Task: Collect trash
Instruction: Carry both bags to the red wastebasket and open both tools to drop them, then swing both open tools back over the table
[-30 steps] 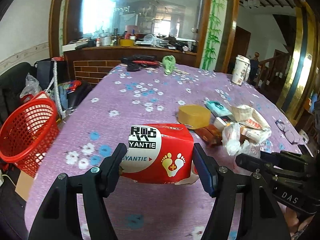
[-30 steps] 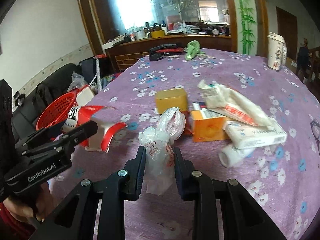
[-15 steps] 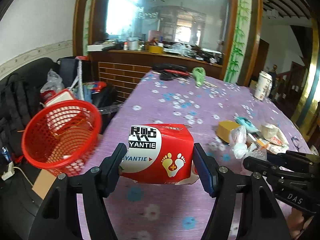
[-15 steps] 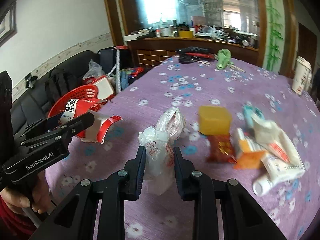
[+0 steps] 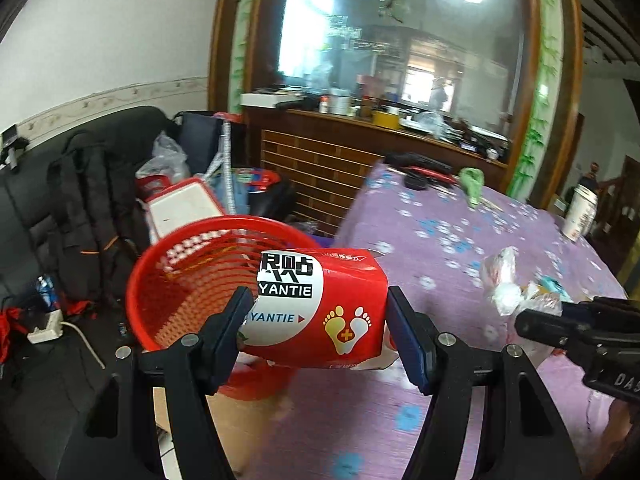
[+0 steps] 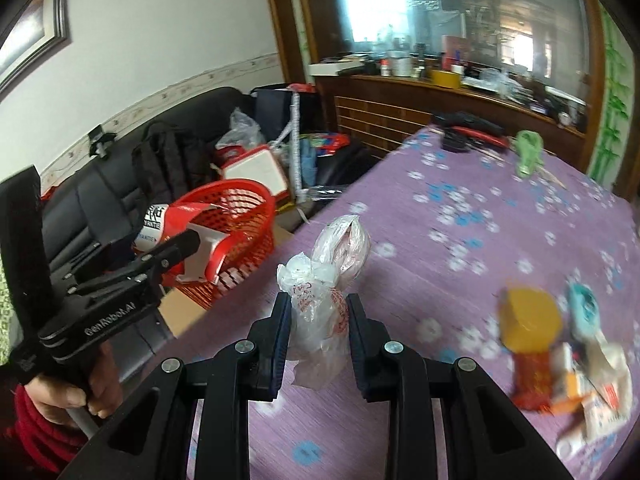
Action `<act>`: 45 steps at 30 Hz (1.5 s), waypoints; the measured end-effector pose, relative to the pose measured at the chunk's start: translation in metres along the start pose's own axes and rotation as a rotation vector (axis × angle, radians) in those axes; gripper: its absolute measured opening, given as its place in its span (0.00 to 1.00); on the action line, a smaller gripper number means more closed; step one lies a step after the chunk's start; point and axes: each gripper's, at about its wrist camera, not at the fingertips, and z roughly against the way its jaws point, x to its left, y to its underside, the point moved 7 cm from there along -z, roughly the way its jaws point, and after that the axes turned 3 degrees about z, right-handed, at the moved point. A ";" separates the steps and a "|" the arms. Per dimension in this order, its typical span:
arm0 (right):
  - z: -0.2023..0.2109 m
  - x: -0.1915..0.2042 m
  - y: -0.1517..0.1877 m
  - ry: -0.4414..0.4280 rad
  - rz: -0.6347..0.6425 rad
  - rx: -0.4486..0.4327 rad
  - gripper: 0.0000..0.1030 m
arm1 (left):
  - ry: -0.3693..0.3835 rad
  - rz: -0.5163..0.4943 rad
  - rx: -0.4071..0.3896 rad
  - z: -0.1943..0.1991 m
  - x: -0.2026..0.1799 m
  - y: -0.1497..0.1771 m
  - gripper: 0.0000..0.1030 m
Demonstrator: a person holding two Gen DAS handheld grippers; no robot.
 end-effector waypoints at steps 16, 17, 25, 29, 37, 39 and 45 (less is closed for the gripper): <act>-0.108 0.081 -0.080 -0.114 0.082 0.060 0.32 | -0.160 0.059 0.046 -0.051 0.091 -0.016 0.65; -0.115 0.084 -0.083 -0.115 0.089 0.066 0.34 | -0.166 0.062 0.052 -0.054 0.093 -0.016 0.65; -0.106 0.068 -0.082 -0.111 0.061 0.040 0.56 | -0.181 0.076 0.075 -0.059 0.097 -0.012 0.72; -0.079 0.046 -0.066 -0.092 0.030 0.021 0.61 | -0.168 0.060 0.046 -0.044 0.079 -0.010 0.76; -0.020 -0.011 0.005 0.049 -0.017 0.006 0.63 | -0.064 -0.038 -0.001 -0.014 -0.003 -0.002 0.82; 0.001 -0.026 0.025 0.105 -0.011 -0.009 0.63 | -0.020 -0.065 0.011 -0.012 -0.029 0.005 0.82; 0.059 -0.087 0.082 0.228 -0.112 -0.037 0.63 | 0.071 -0.150 0.055 -0.015 -0.101 0.031 0.82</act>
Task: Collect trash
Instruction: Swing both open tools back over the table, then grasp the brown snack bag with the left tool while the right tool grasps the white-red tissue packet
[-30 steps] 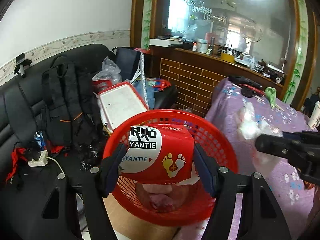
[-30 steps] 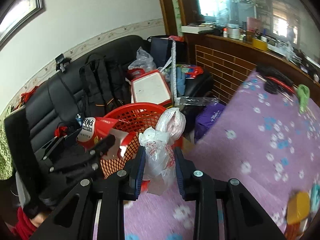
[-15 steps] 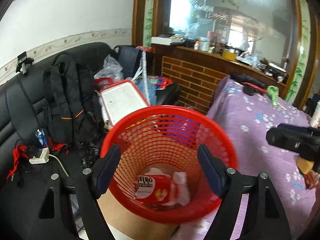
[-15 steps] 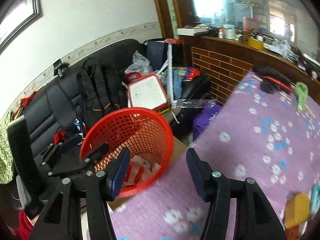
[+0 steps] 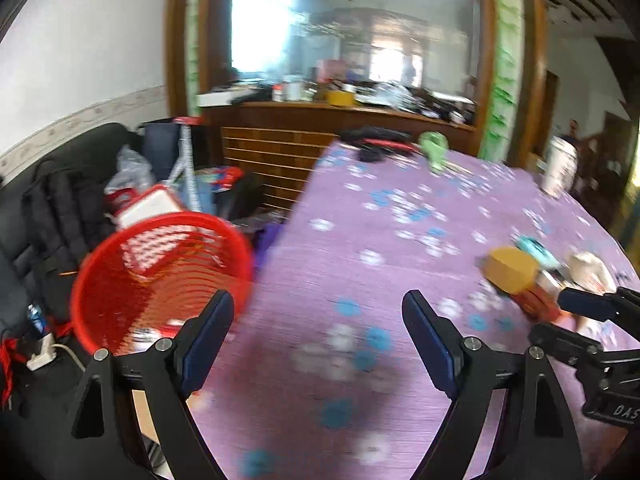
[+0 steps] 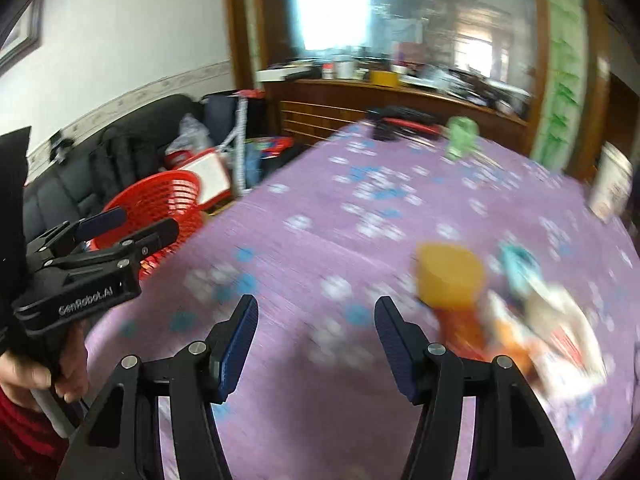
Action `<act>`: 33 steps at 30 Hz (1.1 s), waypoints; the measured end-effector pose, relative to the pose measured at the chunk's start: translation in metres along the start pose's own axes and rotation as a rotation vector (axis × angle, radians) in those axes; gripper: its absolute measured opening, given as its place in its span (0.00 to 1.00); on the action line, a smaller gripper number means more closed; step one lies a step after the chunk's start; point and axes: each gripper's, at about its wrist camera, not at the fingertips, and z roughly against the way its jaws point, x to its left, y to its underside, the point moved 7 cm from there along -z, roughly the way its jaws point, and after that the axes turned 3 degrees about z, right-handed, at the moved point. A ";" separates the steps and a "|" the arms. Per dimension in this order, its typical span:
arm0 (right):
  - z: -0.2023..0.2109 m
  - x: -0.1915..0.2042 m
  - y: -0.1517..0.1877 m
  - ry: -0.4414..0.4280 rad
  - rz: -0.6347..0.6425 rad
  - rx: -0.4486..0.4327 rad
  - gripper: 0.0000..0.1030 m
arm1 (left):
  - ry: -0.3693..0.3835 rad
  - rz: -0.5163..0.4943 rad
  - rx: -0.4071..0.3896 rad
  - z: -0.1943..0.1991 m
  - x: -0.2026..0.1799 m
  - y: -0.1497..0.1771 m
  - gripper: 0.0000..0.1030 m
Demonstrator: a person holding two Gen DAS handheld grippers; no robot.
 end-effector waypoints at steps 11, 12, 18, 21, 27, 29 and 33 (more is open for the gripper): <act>0.064 -0.145 0.070 0.124 -0.349 -0.034 0.63 | 0.202 -0.183 0.147 -0.017 -0.143 0.030 0.82; 0.067 -0.151 0.072 0.131 -0.364 -0.040 0.63 | 0.220 -0.196 0.170 -0.021 -0.157 0.032 0.82; 0.080 -0.163 0.076 0.142 -0.384 -0.073 0.63 | 0.268 -0.181 0.269 -0.044 -0.200 0.038 0.69; 0.083 -0.169 0.080 0.138 -0.397 -0.083 0.63 | 0.294 -0.146 0.325 -0.057 -0.214 0.041 0.58; 0.085 -0.181 0.088 0.134 -0.442 -0.086 0.63 | 0.286 -0.124 0.368 -0.085 -0.229 0.044 0.46; 0.085 -0.186 0.089 0.133 -0.449 -0.085 0.63 | 0.287 -0.129 0.375 -0.090 -0.233 0.045 0.44; 0.087 -0.187 0.087 0.125 -0.450 -0.090 0.63 | 0.292 -0.127 0.382 -0.098 -0.240 0.048 0.44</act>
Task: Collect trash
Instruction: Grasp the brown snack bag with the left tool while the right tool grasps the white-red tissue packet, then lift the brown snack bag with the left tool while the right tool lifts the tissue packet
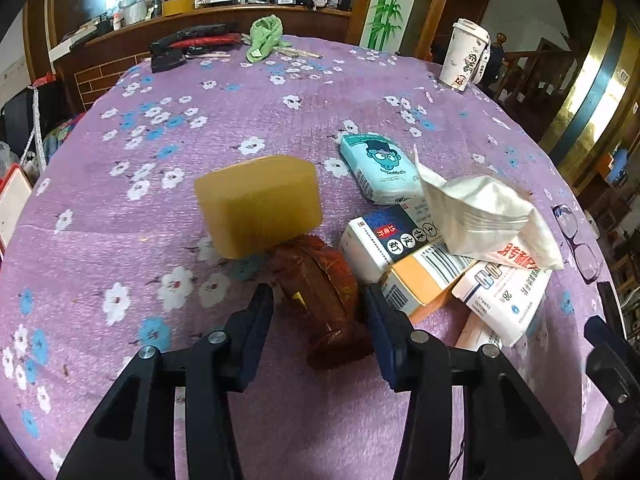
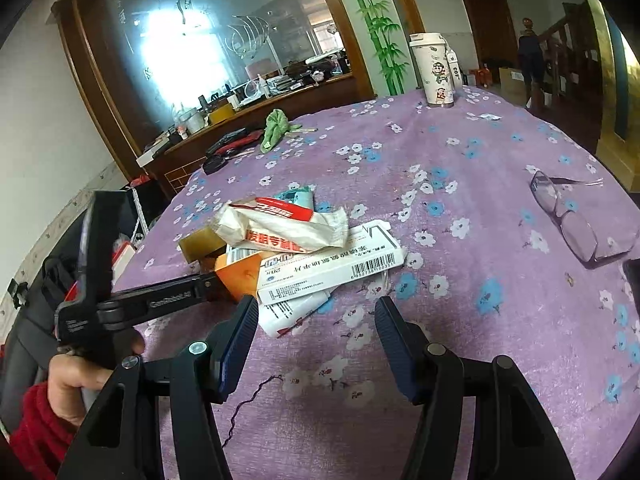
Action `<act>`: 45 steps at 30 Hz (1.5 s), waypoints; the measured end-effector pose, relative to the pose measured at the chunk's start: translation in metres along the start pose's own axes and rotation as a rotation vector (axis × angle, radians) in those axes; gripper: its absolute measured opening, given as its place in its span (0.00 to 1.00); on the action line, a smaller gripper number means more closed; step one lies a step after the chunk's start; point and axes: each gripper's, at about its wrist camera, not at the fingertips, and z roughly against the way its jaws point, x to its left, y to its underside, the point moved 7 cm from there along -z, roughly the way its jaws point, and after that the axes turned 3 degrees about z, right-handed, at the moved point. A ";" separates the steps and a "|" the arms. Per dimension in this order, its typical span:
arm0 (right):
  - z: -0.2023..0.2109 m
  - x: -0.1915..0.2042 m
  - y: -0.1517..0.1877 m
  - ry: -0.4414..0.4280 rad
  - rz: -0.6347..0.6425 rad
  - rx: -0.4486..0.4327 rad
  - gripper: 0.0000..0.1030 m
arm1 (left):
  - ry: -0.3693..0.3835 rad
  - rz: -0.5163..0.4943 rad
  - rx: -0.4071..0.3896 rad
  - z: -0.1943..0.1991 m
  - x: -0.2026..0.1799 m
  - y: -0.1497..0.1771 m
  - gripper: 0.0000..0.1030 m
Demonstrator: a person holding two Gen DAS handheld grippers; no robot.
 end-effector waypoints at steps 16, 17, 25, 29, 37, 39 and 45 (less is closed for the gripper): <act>-0.018 -0.005 -0.035 -0.011 -0.019 0.020 0.63 | 0.008 -0.006 -0.071 0.022 0.023 0.012 0.26; -0.021 -0.007 -0.039 -0.009 -0.028 0.024 0.63 | 0.009 -0.011 -0.077 0.026 0.024 0.014 0.26; -0.063 -0.020 -0.061 0.026 -0.077 0.068 0.63 | 0.022 -0.030 -0.107 0.052 0.034 0.031 0.26; -0.077 -0.015 -0.057 -0.004 -0.087 0.103 0.59 | 0.016 -0.042 -0.120 0.061 0.037 0.038 0.26; -0.073 0.044 -0.032 -0.171 0.037 0.163 0.52 | 0.003 -0.018 -0.133 0.069 0.053 0.046 0.26; -0.069 0.057 -0.027 -0.209 0.061 0.174 0.52 | -0.001 -0.012 -0.136 0.071 0.057 0.047 0.26; -0.052 0.068 -0.026 -0.215 0.094 0.144 0.52 | -0.004 0.004 -0.142 0.076 0.069 0.049 0.26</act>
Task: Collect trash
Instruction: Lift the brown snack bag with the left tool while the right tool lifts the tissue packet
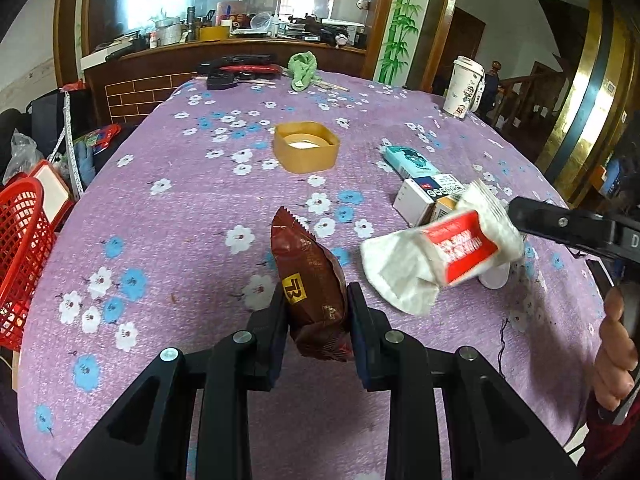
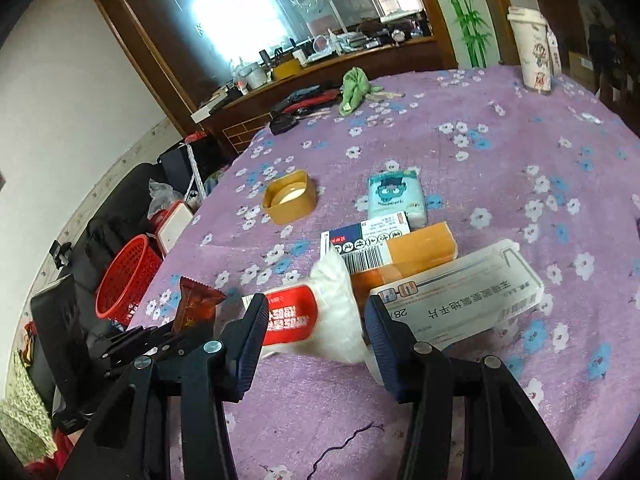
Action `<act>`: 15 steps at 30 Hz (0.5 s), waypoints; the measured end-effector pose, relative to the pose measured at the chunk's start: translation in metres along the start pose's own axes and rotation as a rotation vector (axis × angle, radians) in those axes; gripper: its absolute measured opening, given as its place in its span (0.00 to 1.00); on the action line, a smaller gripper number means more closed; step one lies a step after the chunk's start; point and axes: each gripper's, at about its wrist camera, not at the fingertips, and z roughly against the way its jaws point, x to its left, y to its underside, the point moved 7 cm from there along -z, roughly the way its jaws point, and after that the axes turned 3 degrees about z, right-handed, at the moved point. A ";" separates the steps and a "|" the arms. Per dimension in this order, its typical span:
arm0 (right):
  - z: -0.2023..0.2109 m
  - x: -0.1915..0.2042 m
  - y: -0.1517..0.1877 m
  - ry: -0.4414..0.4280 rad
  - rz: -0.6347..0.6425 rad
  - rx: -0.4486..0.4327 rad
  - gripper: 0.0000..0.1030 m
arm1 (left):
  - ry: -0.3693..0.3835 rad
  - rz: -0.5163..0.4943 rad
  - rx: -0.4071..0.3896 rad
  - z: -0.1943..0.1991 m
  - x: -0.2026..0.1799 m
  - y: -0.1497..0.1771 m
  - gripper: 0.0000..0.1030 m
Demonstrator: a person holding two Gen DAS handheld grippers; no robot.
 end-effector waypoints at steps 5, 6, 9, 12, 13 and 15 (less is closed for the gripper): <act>0.000 -0.008 0.001 0.026 -0.010 0.002 0.52 | -0.007 0.018 -0.006 0.004 0.009 0.001 0.26; -0.003 -0.010 0.002 0.026 -0.020 0.009 0.52 | -0.007 0.021 -0.007 0.006 0.011 0.002 0.26; -0.010 -0.012 0.006 0.021 -0.036 0.028 0.52 | -0.013 0.024 -0.010 0.008 0.015 0.003 0.26; -0.014 -0.007 0.014 0.000 -0.026 0.047 0.52 | -0.022 0.030 -0.010 0.009 0.021 0.003 0.26; -0.014 -0.004 0.016 -0.003 -0.018 0.052 0.52 | -0.023 0.033 -0.010 0.009 0.023 0.004 0.26; -0.016 0.006 0.025 -0.027 -0.003 0.077 0.52 | -0.026 0.039 -0.010 0.009 0.025 0.004 0.26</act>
